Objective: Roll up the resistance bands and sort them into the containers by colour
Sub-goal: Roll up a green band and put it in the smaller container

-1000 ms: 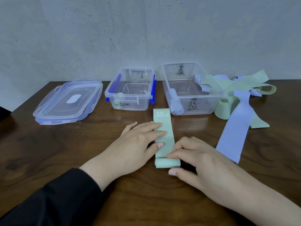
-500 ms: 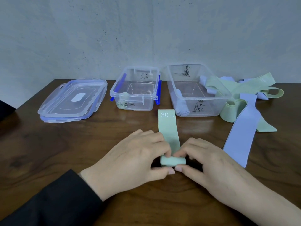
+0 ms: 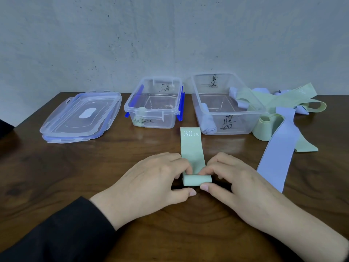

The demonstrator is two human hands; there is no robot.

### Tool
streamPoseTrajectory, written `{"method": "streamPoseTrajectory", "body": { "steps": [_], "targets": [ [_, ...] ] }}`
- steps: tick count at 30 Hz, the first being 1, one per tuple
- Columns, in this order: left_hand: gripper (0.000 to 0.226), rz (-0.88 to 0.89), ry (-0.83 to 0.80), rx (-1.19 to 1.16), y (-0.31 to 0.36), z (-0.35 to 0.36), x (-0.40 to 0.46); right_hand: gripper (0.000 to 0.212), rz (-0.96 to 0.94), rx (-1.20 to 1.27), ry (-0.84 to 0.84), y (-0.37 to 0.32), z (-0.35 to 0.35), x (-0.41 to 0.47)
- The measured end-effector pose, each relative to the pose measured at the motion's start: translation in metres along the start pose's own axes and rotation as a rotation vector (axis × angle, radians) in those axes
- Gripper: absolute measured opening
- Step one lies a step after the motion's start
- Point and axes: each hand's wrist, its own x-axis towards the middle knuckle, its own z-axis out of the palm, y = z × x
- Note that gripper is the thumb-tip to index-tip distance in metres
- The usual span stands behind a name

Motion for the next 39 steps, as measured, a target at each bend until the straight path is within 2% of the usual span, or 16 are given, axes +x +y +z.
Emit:
{"method": "streamPoseTrajectory", "body": {
  "steps": [6, 14, 17, 22, 29, 32, 34, 39],
  "targets": [
    [0.019, -0.009, 0.004, -0.010, 0.001, -0.001, 0.000, 0.026, -0.011, -0.022, -0.010, 0.000, 0.001, 0.000],
    [0.021, -0.035, 0.039, -0.026, 0.001, 0.002, 0.002, 0.017, -0.012, -0.001, 0.027, 0.005, -0.001, 0.007],
    [0.029, -0.050, 0.028, -0.030, 0.000, 0.003, 0.002, 0.021, -0.017, -0.007, 0.013, 0.007, -0.001, 0.009],
    [0.021, -0.062, 0.048, -0.028, 0.000, 0.003, 0.003, 0.030, 0.003, -0.006, 0.008, 0.007, -0.001, 0.011],
    [0.028, -0.073, 0.059, -0.014, 0.000, 0.004, 0.004, 0.016, 0.020, -0.020, 0.020, 0.007, 0.000, 0.012],
    [0.032, -0.093, 0.051, -0.022, 0.000, 0.004, 0.004, 0.021, 0.005, -0.039, 0.013, 0.007, 0.000, 0.012],
    [0.024, -0.091, 0.055, -0.022, 0.000, 0.003, 0.004, 0.026, 0.001, -0.051, 0.002, 0.006, 0.000, 0.012],
    [0.024, -0.091, 0.063, -0.028, -0.001, 0.004, 0.003, 0.025, 0.005, -0.027, 0.002, 0.007, 0.000, 0.011]
  ]
}}
